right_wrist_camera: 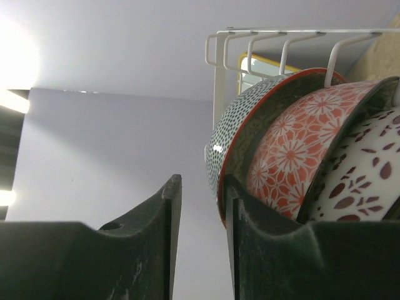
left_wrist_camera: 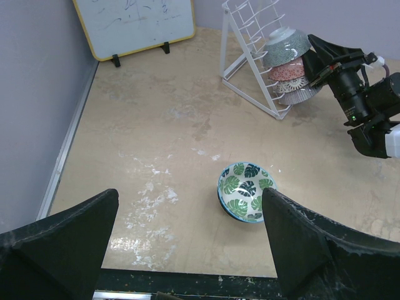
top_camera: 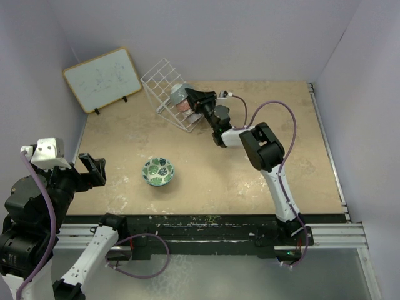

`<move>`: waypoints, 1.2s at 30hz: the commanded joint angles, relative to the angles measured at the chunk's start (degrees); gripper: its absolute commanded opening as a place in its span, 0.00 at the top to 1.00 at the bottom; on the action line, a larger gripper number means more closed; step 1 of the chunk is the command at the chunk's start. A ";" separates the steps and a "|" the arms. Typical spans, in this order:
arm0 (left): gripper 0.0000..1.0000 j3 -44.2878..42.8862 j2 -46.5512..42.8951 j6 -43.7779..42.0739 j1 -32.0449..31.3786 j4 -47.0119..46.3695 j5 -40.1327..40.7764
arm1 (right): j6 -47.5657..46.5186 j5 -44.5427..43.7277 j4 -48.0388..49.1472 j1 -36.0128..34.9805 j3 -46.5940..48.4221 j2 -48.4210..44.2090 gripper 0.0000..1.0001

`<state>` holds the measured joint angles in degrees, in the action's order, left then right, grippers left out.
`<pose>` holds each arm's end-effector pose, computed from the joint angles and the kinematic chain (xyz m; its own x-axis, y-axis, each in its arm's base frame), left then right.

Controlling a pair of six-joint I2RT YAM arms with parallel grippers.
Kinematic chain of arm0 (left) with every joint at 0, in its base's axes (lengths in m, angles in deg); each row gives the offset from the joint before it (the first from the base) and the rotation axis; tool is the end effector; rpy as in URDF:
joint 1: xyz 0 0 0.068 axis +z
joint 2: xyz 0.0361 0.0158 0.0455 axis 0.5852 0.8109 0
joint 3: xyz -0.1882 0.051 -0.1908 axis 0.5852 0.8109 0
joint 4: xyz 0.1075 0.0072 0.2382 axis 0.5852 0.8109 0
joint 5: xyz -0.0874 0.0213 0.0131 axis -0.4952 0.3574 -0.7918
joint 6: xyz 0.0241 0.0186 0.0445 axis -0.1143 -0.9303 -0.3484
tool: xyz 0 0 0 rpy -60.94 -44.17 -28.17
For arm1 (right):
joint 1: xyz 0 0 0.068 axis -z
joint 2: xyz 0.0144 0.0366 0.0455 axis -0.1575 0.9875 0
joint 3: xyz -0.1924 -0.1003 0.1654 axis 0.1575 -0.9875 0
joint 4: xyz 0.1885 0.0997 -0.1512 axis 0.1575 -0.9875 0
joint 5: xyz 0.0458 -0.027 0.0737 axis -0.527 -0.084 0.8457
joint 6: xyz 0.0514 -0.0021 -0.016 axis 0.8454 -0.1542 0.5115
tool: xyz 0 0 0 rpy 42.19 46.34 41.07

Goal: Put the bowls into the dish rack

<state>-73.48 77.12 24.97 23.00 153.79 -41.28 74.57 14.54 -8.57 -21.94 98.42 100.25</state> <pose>-0.0019 0.0092 0.4531 -0.2415 -0.2084 -0.9478 -0.0781 0.9777 -0.1951 0.4446 0.2657 0.1698 -0.5217 0.8437 0.1266 -0.2573 -0.2970 0.9196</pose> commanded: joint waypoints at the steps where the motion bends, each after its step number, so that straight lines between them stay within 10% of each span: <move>1: 0.01 -0.77 0.43 -0.92 0.08 -1.62 0.53 | -2.41 0.01 -3.74 -0.11 -1.09 -6.66 0.63; 23: 0.01 0.25 0.17 -0.80 0.07 -1.90 0.59 | -10.14 0.51 -14.94 -0.11 -17.18 -24.40 0.54; 36: 0.01 -1.81 1.04 0.53 0.07 -3.66 1.13 | -49.85 6.07 -41.04 -9.14 -22.94 -46.03 0.43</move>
<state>-73.35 77.12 25.06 23.00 153.52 -41.26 44.45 17.75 -38.54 -25.51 74.35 59.88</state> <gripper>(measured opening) 0.990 0.551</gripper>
